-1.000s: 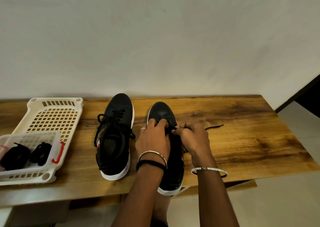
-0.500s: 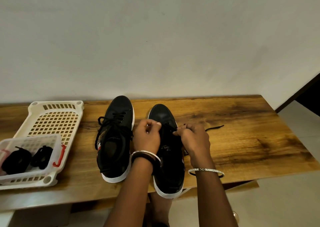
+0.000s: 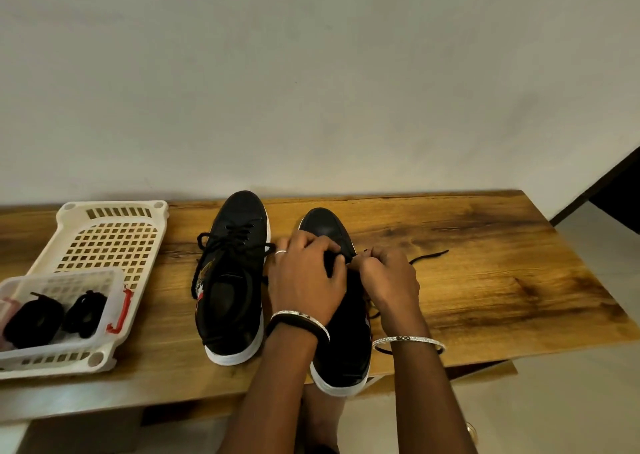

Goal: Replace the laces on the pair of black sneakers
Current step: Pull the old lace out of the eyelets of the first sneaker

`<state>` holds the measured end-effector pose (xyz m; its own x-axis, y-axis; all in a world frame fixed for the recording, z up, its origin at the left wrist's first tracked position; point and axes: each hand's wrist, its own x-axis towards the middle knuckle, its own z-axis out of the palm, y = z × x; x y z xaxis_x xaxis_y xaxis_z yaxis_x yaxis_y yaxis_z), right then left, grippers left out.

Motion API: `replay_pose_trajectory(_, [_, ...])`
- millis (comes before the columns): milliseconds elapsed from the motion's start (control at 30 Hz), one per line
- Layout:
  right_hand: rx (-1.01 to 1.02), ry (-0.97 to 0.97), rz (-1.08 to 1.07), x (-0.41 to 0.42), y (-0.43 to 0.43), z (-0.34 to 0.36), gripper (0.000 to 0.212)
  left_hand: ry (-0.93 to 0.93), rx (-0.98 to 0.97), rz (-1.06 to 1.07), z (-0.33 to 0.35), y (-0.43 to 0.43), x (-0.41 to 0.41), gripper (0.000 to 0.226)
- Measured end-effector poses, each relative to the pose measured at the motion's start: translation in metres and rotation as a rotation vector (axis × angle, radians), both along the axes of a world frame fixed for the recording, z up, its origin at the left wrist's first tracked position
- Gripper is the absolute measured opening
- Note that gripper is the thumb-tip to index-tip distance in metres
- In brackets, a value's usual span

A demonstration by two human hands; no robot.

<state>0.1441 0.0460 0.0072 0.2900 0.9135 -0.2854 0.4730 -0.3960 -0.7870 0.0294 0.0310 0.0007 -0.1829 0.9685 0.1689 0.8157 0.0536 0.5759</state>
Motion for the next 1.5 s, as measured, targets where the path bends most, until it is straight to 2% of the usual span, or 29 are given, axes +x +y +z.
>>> replay_pose_trajectory(67, [-0.003, 0.005, 0.005, 0.0, -0.001, 0.001, 0.015, 0.129, -0.086, -0.028, 0.0, -0.002, 0.002, 0.027])
replay_pose_trajectory(233, [-0.002, -0.009, 0.024, 0.0, 0.0, 0.0, 0.018, 0.212, -0.103, 0.009, -0.002, 0.0, 0.007, 0.028])
replay_pose_trajectory(467, [-0.001, 0.033, 0.003, 0.001, -0.001, 0.0, 0.017, 0.152, -0.091, 0.024, -0.01, 0.004, 0.009, 0.012])
replay_pose_trajectory(533, [-0.001, 0.062, -0.021, 0.002, -0.001, 0.0, 0.017, -0.039, -0.036, 0.078, -0.012, 0.004, 0.012, 0.004])
replay_pose_trajectory(633, [-0.005, 0.081, -0.052, 0.002, 0.0, -0.001, 0.015, -0.397, 0.087, 0.231, -0.013, 0.01, 0.009, 0.007])
replay_pose_trajectory(700, [-0.012, 0.087, -0.058, 0.002, 0.0, -0.002, 0.015, -0.758, 0.064, 0.302, -0.005, 0.012, 0.004, 0.013])
replay_pose_trajectory(800, [-0.016, 0.101, -0.064, 0.003, 0.0, -0.003, 0.013, -1.323, 0.091, 0.29, 0.006, 0.014, -0.004, 0.02])
replay_pose_trajectory(867, [-0.014, 0.103, -0.062, 0.002, 0.0, -0.003, 0.011, -1.484, 0.093, 0.282, 0.006, 0.013, -0.01, 0.019])
replay_pose_trajectory(900, [-0.014, 0.104, -0.061, 0.002, 0.001, -0.004, 0.011, -1.41, 0.083, 0.272, 0.005, 0.012, -0.013, 0.017])
replay_pose_trajectory(933, [-0.014, 0.106, -0.063, 0.001, 0.001, -0.004, 0.011, -1.217, 0.072, 0.234, 0.001, 0.012, -0.017, 0.014])
replay_pose_trajectory(1000, [-0.011, 0.113, -0.074, 0.001, 0.001, -0.004, 0.012, -0.68, 0.077, 0.087, -0.006, 0.01, -0.019, 0.009])
replay_pose_trajectory(1067, [-0.01, 0.114, -0.074, 0.001, 0.001, -0.004, 0.013, -0.262, 0.027, -0.077, -0.011, 0.008, -0.017, 0.008])
replay_pose_trajectory(1133, [-0.003, 0.111, -0.069, 0.002, 0.0, -0.005, 0.015, -0.017, -0.064, -0.129, -0.01, 0.006, -0.013, 0.018])
replay_pose_trajectory(1167, [0.0, 0.109, -0.069, 0.002, 0.0, -0.005, 0.016, 0.046, -0.082, -0.124, -0.009, 0.006, -0.012, 0.022])
replay_pose_trajectory(1300, [0.004, 0.103, -0.067, 0.001, 0.001, -0.005, 0.02, 0.063, -0.091, -0.062, -0.002, 0.005, -0.004, 0.014])
replay_pose_trajectory(1367, [0.008, 0.108, -0.07, 0.001, 0.001, -0.006, 0.021, -0.041, -0.113, -0.052, -0.005, 0.006, -0.001, 0.005])
replay_pose_trajectory(1500, [0.011, 0.126, -0.079, 0.001, 0.001, -0.007, 0.012, -0.303, -0.102, -0.045, -0.012, 0.009, -0.003, 0.007])
